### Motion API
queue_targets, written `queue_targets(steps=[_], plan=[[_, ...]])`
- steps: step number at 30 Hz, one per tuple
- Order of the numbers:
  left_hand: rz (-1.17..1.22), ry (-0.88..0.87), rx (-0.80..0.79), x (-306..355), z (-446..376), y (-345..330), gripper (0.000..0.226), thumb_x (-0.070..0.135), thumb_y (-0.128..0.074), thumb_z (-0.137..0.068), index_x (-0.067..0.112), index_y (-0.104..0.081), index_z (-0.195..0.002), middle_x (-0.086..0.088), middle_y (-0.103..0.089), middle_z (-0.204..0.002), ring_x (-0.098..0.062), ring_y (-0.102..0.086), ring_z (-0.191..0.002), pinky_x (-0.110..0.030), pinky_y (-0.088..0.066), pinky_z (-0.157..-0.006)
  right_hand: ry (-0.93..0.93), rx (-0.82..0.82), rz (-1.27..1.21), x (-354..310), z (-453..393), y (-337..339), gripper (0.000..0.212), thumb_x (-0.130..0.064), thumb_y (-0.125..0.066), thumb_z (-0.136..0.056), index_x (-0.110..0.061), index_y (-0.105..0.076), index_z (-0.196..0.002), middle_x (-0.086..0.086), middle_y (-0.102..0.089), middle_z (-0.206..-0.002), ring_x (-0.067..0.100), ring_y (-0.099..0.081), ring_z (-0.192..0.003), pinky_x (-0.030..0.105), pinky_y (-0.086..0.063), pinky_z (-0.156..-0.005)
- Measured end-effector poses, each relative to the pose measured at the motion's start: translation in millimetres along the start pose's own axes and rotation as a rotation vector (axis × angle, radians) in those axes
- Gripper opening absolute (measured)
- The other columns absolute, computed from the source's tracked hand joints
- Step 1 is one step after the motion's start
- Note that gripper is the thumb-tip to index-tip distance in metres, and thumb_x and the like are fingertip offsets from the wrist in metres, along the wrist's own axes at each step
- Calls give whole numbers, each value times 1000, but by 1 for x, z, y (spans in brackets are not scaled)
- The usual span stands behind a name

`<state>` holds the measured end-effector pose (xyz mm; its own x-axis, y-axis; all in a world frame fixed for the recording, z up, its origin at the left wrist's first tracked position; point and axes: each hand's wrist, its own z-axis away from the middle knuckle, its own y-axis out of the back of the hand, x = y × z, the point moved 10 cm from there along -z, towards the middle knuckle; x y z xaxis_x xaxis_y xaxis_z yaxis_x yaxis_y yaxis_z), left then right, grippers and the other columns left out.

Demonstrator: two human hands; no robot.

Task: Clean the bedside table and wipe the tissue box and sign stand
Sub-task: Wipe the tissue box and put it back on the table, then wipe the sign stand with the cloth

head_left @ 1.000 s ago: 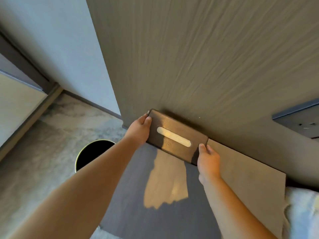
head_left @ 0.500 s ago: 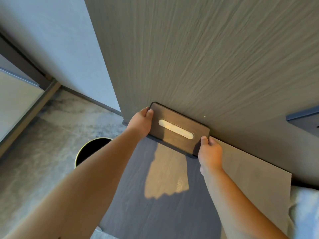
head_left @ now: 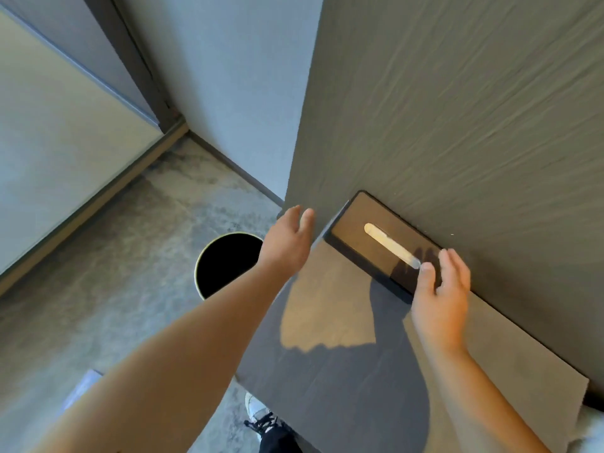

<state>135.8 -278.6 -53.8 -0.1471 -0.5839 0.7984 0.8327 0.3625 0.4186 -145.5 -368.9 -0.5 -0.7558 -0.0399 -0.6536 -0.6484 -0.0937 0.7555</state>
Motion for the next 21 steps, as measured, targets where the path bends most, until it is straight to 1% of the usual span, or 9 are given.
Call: queue_targets(steps=[2,3,6,8,10,13,16,18,21], plan=[[27,14,94,-25,29,33,34,48,-32,-97,28,-56,-111,6,-60,-97,-12,-53,-88,-31,-38,-76,250,-74,75,-56,26,-24,43,-26,-42,-98,-6,-46,-136,10,-41,-144,23,-39,-131,38,-36,-105],[41,35,142,-42,47,49,32,47,-35,-97,29,-58,-110,11,-58,-94,-8,-52,-86,-29,-37,-75,365,-141,107,-85,43,-43,43,-24,-43,-96,-4,-49,-133,12,-45,-141,25,-40,-130,39,-36,-105],[53,123,281,-102,102,90,14,41,-39,-95,38,-50,-87,15,-56,-84,-2,-51,-74,-32,-43,-75,679,-380,201,-157,113,-111,38,-18,-46,-94,-1,-57,-126,14,-57,-132,30,-46,-128,41,-36,-107],[78,238,371,-157,143,113,17,40,-41,-94,33,-57,-95,12,-64,-91,-5,-57,-80,-32,-46,-75,843,-537,214,-188,170,-158,34,-15,-50,-92,-1,-61,-121,14,-61,-125,31,-51,-123,40,-38,-106],[90,333,451,-212,185,133,19,38,-43,-93,27,-59,-93,7,-66,-84,-3,-59,-72,-31,-45,-66,937,-673,203,-202,225,-201,30,-12,-56,-90,0,-64,-117,14,-64,-119,32,-56,-116,41,-43,-102],[85,493,562,-297,246,155,20,32,-44,-91,20,-57,-83,0,-62,-73,-11,-57,-66,-35,-44,-61,1008,-837,209,-199,301,-262,28,-7,-63,-85,2,-66,-111,16,-67,-110,35,-60,-106,43,-48,-96],[91,648,631,-384,297,161,19,31,-43,-91,23,-53,-77,6,-58,-72,-17,-55,-70,-34,-37,-59,1035,-1026,320,-166,368,-326,31,-12,-58,-88,-1,-64,-117,14,-65,-115,33,-56,-110,39,-43,-98],[138,732,675,-439,322,155,16,30,-45,-92,24,-54,-80,8,-58,-74,-18,-55,-73,-31,-33,-61,1067,-1120,430,-133,399,-368,36,-18,-54,-91,-5,-59,-124,10,-61,-122,30,-50,-117,36,-37,-101],[192,824,686,-520,343,135,18,27,-47,-92,18,-62,-95,3,-60,-86,-21,-55,-82,-30,-35,-68,1132,-1222,621,-79,423,-433,41,-27,-46,-95,-13,-50,-134,4,-54,-132,25,-40,-126,34,-32,-103]])
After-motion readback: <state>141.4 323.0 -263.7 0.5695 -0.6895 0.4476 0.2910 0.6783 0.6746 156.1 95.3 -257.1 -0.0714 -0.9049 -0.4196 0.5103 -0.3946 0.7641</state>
